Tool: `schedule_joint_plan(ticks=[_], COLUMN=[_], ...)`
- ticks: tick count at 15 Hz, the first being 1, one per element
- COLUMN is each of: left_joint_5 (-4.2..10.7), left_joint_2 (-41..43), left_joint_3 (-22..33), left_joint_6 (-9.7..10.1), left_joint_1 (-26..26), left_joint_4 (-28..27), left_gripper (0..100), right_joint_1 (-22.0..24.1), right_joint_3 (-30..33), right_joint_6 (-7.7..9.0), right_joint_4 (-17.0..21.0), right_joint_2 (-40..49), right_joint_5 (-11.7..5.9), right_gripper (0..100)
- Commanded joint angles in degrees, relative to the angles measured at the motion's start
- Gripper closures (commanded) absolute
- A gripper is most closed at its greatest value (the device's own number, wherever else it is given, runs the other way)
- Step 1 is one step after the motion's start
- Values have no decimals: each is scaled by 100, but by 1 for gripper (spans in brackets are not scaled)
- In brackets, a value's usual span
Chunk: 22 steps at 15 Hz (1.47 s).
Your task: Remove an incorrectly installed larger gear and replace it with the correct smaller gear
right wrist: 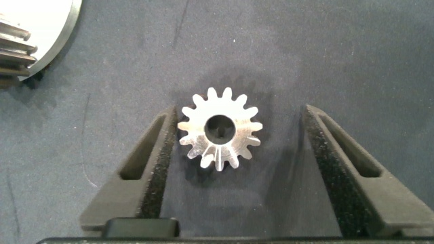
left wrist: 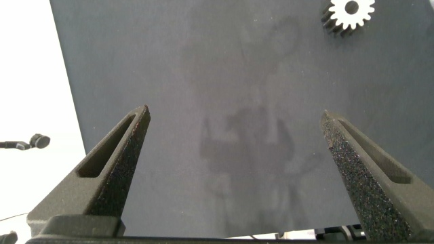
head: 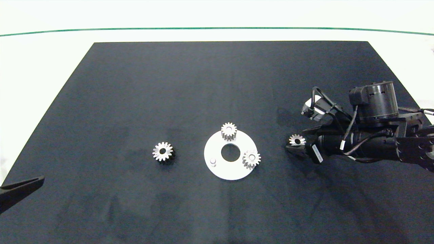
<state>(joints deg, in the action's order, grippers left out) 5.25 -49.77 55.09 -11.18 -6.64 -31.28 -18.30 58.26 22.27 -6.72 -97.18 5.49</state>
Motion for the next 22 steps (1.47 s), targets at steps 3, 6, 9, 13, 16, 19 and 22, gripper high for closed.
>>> schedule_joint_plan(ticks=[3,6,9,13,16,19,22], left_joint_5=[2,2,2,2,2,2,2], left_joint_2=[12,29,38,38,38,38,38], left_joint_3=[-16,-16,-51,-86,-86,-95,-104], left_joint_6=[-7,-7,-7,-7,-7,-7,-7], left_joint_1=[-4,-4,-4,-4,-4,-4,-4], left_joint_4=[-18,-18,-18,-18,-18,-18,-18], left_gripper=[0,0,0,0,0,0,0], right_joint_1=[-16,-7,-16,-7,-7,2,-7], right_joint_3=[-8,-25,-16,-43,-43,-43,-113], right_joint_6=[14,5,5,5,5,5,5], right_joint_4=[-5,-5,-14,-49,-84,-84,-93], right_joint_2=[-11,-46,-46,-55,-55,-55,-46], right_joint_5=[14,23,32,32,23,23,23], right_gripper=[38,44,49,57,63,69,75])
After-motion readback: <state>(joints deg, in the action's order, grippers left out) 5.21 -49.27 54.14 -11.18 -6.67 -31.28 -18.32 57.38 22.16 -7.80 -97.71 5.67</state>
